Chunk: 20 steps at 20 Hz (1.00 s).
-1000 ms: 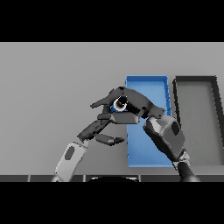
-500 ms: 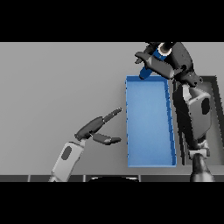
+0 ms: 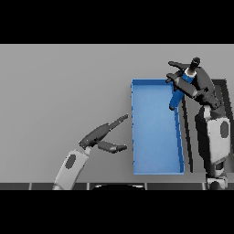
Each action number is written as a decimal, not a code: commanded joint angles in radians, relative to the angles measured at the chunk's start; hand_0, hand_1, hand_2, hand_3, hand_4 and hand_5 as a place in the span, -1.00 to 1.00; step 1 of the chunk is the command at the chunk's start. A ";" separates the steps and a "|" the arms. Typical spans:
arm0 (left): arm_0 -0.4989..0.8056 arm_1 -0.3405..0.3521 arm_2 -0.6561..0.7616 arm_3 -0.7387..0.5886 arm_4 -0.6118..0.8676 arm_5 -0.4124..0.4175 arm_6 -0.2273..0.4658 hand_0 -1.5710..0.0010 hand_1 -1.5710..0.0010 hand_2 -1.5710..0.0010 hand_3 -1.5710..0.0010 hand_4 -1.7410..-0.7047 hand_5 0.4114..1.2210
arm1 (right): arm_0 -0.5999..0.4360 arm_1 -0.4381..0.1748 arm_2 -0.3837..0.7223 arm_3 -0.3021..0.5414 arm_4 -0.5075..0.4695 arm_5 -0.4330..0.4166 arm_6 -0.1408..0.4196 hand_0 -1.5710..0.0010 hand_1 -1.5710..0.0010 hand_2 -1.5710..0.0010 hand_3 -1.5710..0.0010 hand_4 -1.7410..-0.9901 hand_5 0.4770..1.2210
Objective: Pick up the blue pipe and place it into the blue bin.
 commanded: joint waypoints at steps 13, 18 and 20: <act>0.020 0.011 -0.008 -0.038 0.007 -0.005 0.024 1.00 1.00 1.00 1.00 0.66 -0.98 | 0.302 -0.208 0.374 -0.030 -0.010 -0.431 0.040 -1.00 -1.00 -1.00 -0.16 -1.00 1.00; 0.030 0.014 -0.013 -0.033 -0.005 -0.003 0.021 1.00 1.00 1.00 1.00 0.67 -0.97 | 0.218 -0.357 0.585 0.059 -0.171 -0.550 0.040 0.05 0.13 0.13 0.49 -0.13 1.00; 0.023 0.010 -0.013 -0.037 -0.002 -0.003 0.027 1.00 1.00 1.00 1.00 0.67 -0.96 | 0.171 -0.410 0.667 0.082 -0.215 -0.515 0.041 0.39 0.44 0.44 0.67 0.24 0.90</act>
